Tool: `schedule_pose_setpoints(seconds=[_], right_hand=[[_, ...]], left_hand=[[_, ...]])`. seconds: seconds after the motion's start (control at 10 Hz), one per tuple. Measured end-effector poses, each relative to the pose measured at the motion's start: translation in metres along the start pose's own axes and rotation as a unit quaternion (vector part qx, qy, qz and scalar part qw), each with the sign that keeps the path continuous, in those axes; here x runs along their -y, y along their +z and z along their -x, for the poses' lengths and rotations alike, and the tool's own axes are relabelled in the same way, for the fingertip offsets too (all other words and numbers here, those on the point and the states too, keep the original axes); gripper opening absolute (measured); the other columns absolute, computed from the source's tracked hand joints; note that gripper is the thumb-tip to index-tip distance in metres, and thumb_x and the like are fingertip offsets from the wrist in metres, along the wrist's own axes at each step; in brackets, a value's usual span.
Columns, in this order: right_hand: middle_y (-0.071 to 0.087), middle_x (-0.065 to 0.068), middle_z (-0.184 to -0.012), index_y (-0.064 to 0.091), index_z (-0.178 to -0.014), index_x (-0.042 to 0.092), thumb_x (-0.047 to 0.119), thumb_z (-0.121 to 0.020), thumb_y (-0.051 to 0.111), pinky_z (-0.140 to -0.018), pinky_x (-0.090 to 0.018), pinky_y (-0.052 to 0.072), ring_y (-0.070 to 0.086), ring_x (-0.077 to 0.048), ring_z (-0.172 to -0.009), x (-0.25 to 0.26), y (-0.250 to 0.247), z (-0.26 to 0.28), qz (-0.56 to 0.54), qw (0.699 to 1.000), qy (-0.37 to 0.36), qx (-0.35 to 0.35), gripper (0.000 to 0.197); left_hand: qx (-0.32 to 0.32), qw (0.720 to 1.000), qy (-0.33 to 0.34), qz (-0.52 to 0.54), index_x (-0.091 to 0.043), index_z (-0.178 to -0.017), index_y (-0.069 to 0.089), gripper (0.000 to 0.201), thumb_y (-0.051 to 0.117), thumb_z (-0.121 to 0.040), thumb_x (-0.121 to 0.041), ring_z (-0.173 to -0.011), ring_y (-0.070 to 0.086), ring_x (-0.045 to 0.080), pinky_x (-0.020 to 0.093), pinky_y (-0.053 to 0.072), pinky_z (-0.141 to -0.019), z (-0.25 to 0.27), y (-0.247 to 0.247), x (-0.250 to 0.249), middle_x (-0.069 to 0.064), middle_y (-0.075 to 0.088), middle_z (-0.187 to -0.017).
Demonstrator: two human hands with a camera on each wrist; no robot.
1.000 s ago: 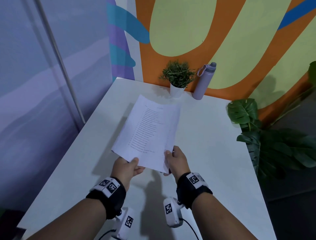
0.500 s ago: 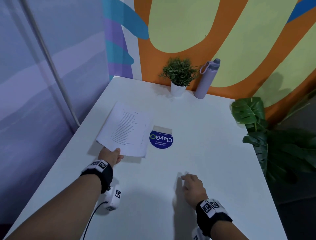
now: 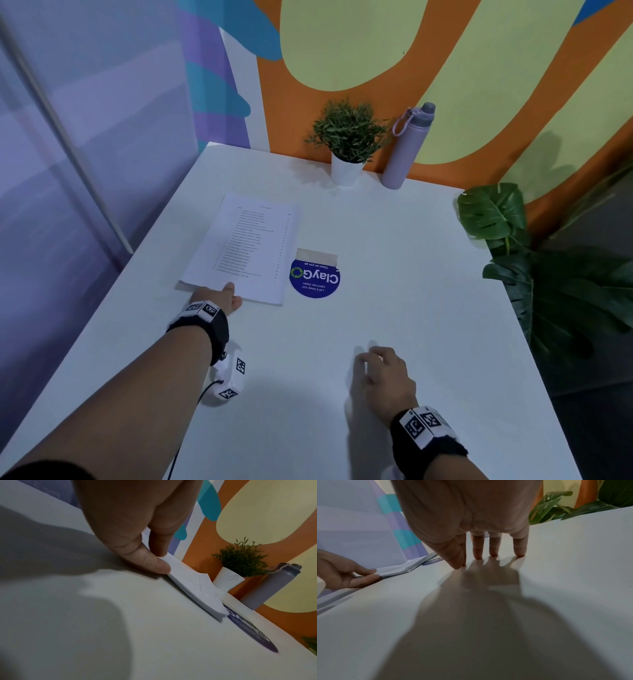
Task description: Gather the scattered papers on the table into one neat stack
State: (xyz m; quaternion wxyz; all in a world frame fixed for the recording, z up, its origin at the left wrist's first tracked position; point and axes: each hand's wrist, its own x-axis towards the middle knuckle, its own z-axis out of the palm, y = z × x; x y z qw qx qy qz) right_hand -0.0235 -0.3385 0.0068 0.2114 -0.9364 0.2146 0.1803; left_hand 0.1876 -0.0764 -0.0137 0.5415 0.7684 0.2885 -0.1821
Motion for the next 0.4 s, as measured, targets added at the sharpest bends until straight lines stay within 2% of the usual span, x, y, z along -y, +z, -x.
schedule_pose_setpoints(seconds=[0.1, 0.2, 0.3, 0.4], right_hand=[[0.032, 0.007, -0.145, 0.049, -0.128, 0.034, 0.025, -0.092, 0.039, -0.103, -0.035, 0.037, 0.029, -0.016, -0.135, 0.003, -0.002, 0.0, -0.002, 1.0, 0.004, 0.001, 0.038], [0.031, 0.006, -0.145, 0.049, -0.128, 0.032, 0.023, -0.091, 0.04, -0.103, -0.033, 0.038, 0.029, -0.017, -0.135, 0.004, -0.004, 0.001, 0.004, 1.0, -0.002, 0.015, 0.04], [0.032, 0.002, -0.146, 0.05, -0.128, 0.028, 0.029, -0.089, 0.04, -0.105, -0.031, 0.037, 0.031, -0.018, -0.137, 0.004, -0.005, 0.004, 0.015, 0.999, -0.026, 0.04, 0.04], [0.037, 0.0, -0.145, 0.051, -0.127, 0.029, 0.031, -0.081, 0.036, -0.105, -0.031, 0.037, 0.039, -0.019, -0.133, -0.002, -0.004, 0.015, 0.031, 0.993, -0.064, 0.09, 0.049]], left_hand=[[0.008, 0.999, 0.019, -0.04, -0.01, -0.059, 0.042, 0.029, 0.055, -0.081, -0.024, -0.063, 0.058, 0.026, 0.028, 0.047, -0.062, -0.005, -0.001, 0.0, 0.01, 0.061, -0.066], [0.022, 0.993, 0.006, -0.117, -0.014, -0.068, 0.036, 0.022, 0.044, -0.087, -0.022, -0.049, 0.031, 0.017, 0.02, 0.028, -0.05, 0.005, -0.005, -0.003, 0.002, 0.034, -0.054], [0.02, 0.983, 0.07, -0.167, -0.018, -0.06, 0.034, 0.03, 0.042, -0.089, -0.021, -0.049, 0.036, 0.014, 0.018, 0.027, -0.048, 0.024, -0.008, 0.002, -0.003, 0.038, -0.058], [0.023, 0.995, 0.052, -0.083, -0.028, -0.06, 0.034, 0.031, 0.057, -0.078, -0.016, -0.078, 0.064, 0.026, 0.035, 0.057, -0.075, 0.03, -0.008, 0.01, 0.004, 0.054, -0.075]])
